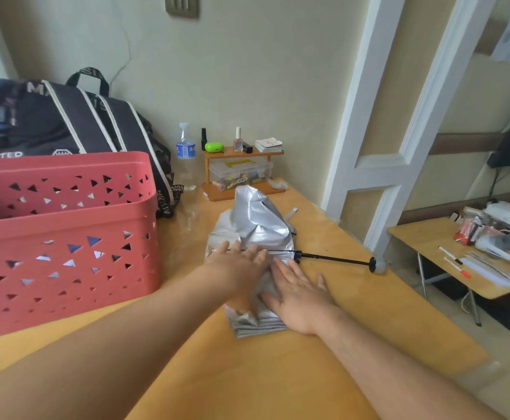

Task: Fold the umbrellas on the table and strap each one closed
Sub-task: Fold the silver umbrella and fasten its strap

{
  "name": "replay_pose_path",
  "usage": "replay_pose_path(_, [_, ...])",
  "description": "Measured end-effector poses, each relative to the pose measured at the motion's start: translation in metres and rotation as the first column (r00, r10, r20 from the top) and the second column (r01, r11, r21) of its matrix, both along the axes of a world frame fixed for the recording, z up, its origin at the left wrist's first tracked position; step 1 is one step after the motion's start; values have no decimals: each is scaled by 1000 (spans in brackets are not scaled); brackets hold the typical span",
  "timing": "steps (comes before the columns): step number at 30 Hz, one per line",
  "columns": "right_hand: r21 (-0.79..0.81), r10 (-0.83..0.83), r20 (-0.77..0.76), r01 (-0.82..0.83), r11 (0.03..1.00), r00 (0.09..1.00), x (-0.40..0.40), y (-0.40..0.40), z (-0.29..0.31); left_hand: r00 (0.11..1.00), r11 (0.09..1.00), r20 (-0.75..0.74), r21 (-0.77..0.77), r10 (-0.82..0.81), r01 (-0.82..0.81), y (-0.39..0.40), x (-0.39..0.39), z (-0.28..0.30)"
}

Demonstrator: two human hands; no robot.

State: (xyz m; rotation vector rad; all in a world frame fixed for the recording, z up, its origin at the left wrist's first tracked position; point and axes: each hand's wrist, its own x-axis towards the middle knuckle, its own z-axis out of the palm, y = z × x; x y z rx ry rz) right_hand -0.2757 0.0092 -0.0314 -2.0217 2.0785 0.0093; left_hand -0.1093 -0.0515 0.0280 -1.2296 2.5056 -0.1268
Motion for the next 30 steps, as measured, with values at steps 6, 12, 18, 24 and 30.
replay_pose_path(6, [6, 4, -19, -3, 1000, 1000, 0, -1, -1, 988, 984, 30, -106, 149, -145, 20, 19, 21])
replay_pose_path(12, [-39, 15, 36, -14, 999, 999, -1, -1, -3, 794, 988, -595, -1, -123, 153, 12, -8, -3])
replay_pose_path(18, [14, 2, -19, -1, 1000, 1000, -4, -2, -3, 969, 982, -248, 182, -7, 54, -19, 36, -54])
replay_pose_path(24, [-4, 3, -26, -3, 1000, 1000, -2, -1, -5, 941, 999, -339, 26, -16, 26, -31, 30, -18])
replay_pose_path(30, [-13, 11, -17, -11, 1000, 1000, -2, 0, -4, 379, 923, -912, -1, 157, -384, -76, 2, 33])
